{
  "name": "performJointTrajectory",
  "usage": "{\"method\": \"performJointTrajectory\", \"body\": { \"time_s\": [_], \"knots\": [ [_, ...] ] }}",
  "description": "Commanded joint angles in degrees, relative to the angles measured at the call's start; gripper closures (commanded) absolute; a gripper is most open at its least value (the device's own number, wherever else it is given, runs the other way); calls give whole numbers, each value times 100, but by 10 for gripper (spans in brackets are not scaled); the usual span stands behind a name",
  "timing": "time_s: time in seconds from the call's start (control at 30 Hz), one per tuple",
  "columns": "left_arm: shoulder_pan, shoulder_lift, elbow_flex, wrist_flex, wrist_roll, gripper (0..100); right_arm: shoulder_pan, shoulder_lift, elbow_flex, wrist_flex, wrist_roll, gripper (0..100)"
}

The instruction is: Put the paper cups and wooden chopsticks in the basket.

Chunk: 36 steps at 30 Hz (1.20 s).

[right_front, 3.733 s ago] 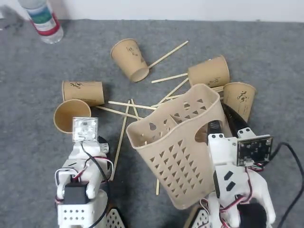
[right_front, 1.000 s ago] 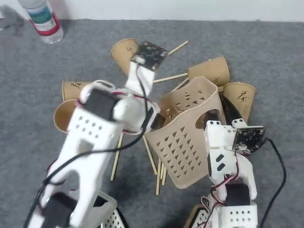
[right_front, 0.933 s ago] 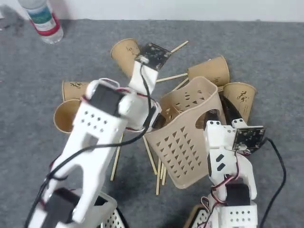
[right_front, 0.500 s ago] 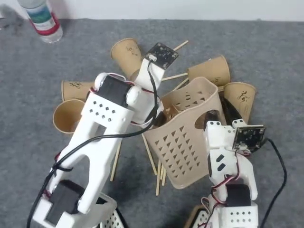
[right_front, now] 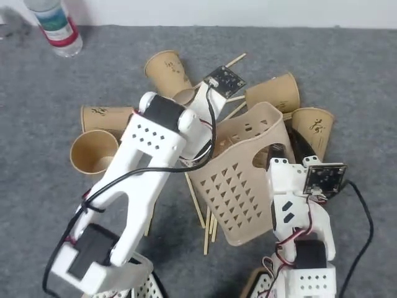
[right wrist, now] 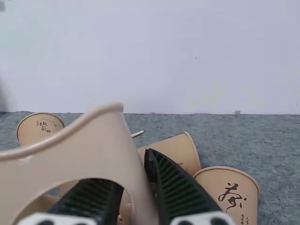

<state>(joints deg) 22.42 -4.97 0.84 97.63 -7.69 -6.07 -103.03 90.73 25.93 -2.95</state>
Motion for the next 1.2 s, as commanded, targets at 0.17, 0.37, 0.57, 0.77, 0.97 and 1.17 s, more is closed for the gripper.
{"method": "performJointTrajectory", "body": {
  "time_s": [0.17, 0.37, 0.57, 0.77, 0.97, 1.17],
  "knots": [
    [-18, 26, -479, -97, -53, 990, 4, -110, -334, -31, -105, 991],
    [-18, -9, -488, -97, -53, 990, 4, -110, -325, -31, -105, 991],
    [-360, -9, -497, -123, -53, 990, -4, -101, -202, -92, -105, 989],
    [-677, -18, -716, -97, -53, 990, -13, -101, -123, -215, -114, 907],
    [-527, 35, -971, 53, -44, 990, -13, -101, -114, -207, -105, 855],
    [-615, 35, -971, 123, -70, 987, -13, -101, -105, -171, -88, 876]
  ]
}}
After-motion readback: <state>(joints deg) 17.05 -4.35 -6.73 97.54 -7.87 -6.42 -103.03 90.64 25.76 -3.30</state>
